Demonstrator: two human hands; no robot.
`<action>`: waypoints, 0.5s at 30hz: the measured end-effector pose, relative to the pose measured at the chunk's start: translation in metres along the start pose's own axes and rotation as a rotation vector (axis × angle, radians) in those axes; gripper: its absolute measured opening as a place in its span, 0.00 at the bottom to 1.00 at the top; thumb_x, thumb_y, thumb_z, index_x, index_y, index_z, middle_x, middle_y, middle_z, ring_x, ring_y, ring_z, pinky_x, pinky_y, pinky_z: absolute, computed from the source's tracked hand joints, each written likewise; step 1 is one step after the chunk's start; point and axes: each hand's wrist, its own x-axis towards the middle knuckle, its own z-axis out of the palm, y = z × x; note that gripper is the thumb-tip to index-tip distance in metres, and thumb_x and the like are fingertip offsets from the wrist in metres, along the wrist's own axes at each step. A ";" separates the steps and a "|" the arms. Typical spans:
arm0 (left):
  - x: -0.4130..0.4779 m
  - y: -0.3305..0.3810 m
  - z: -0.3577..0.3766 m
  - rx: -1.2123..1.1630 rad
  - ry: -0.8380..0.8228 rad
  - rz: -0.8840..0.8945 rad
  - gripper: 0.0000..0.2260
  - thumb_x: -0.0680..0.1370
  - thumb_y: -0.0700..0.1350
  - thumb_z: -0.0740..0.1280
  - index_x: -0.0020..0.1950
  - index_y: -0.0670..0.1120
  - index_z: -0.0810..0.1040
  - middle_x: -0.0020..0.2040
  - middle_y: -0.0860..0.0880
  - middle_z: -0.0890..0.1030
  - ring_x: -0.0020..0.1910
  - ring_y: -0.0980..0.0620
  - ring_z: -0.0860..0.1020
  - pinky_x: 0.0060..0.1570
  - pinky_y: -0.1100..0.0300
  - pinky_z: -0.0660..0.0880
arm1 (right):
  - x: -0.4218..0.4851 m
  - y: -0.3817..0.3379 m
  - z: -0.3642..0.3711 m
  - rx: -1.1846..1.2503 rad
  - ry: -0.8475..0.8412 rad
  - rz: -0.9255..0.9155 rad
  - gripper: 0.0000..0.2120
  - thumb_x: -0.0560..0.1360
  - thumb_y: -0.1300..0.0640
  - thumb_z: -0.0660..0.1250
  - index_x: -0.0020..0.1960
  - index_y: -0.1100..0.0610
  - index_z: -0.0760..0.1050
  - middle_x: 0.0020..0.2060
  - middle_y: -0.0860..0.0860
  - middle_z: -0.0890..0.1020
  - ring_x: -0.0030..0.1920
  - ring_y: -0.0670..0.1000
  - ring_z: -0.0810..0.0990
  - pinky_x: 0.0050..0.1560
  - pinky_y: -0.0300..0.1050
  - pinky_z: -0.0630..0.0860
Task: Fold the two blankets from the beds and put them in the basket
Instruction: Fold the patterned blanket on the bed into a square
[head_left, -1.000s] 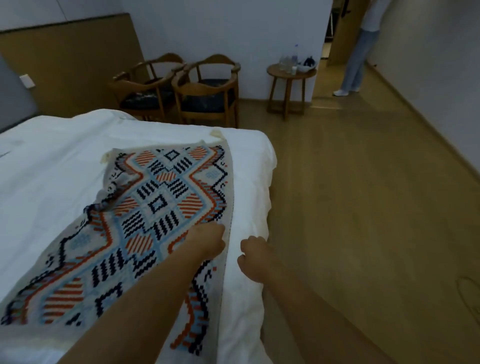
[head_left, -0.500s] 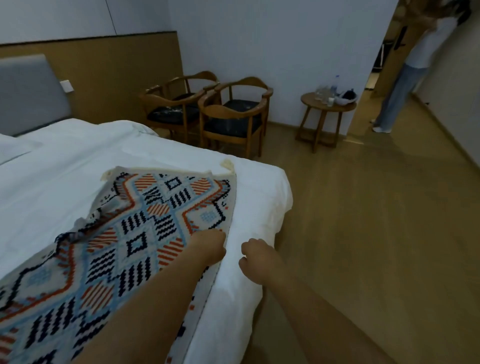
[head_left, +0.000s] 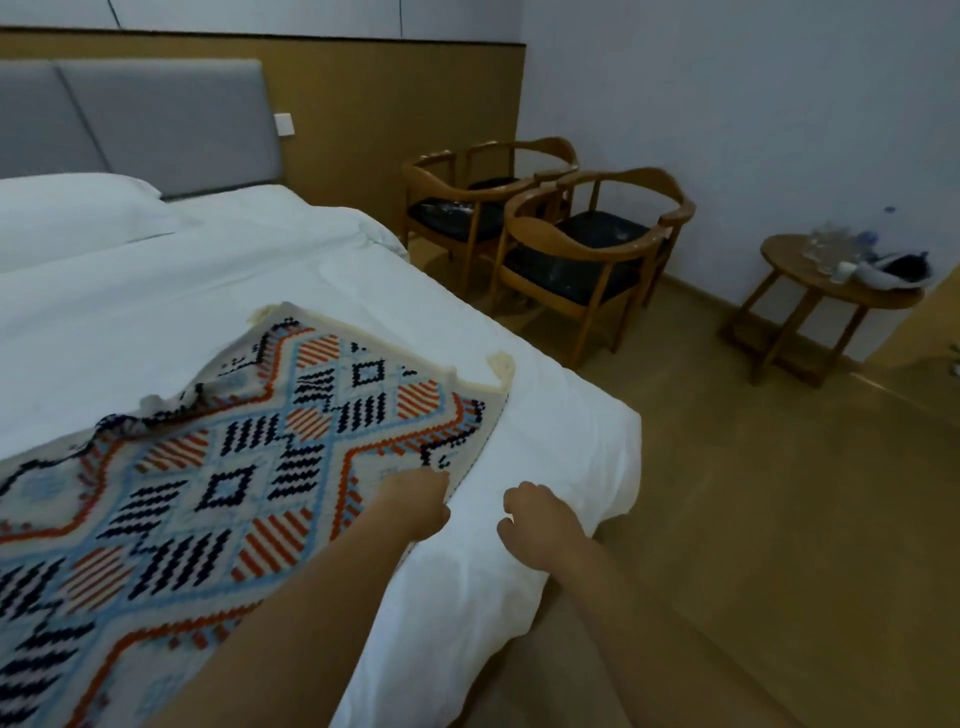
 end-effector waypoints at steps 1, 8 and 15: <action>0.017 0.000 -0.001 -0.013 -0.016 -0.027 0.13 0.79 0.46 0.56 0.61 0.43 0.69 0.60 0.43 0.74 0.56 0.44 0.74 0.48 0.55 0.69 | 0.018 0.010 -0.002 -0.008 -0.022 -0.012 0.13 0.78 0.58 0.56 0.58 0.62 0.72 0.57 0.57 0.74 0.58 0.56 0.72 0.57 0.46 0.70; 0.137 0.004 -0.028 -0.041 -0.092 -0.088 0.12 0.79 0.46 0.58 0.59 0.43 0.73 0.58 0.44 0.76 0.56 0.45 0.75 0.53 0.54 0.73 | 0.136 0.066 -0.032 -0.008 -0.113 -0.076 0.14 0.79 0.57 0.55 0.60 0.61 0.71 0.59 0.57 0.73 0.59 0.55 0.71 0.58 0.45 0.69; 0.227 0.017 -0.023 -0.110 -0.145 -0.147 0.13 0.80 0.46 0.57 0.61 0.42 0.71 0.60 0.43 0.75 0.57 0.44 0.75 0.54 0.53 0.72 | 0.242 0.114 -0.051 -0.059 -0.217 -0.096 0.14 0.78 0.56 0.56 0.60 0.61 0.71 0.59 0.57 0.73 0.60 0.55 0.71 0.58 0.45 0.68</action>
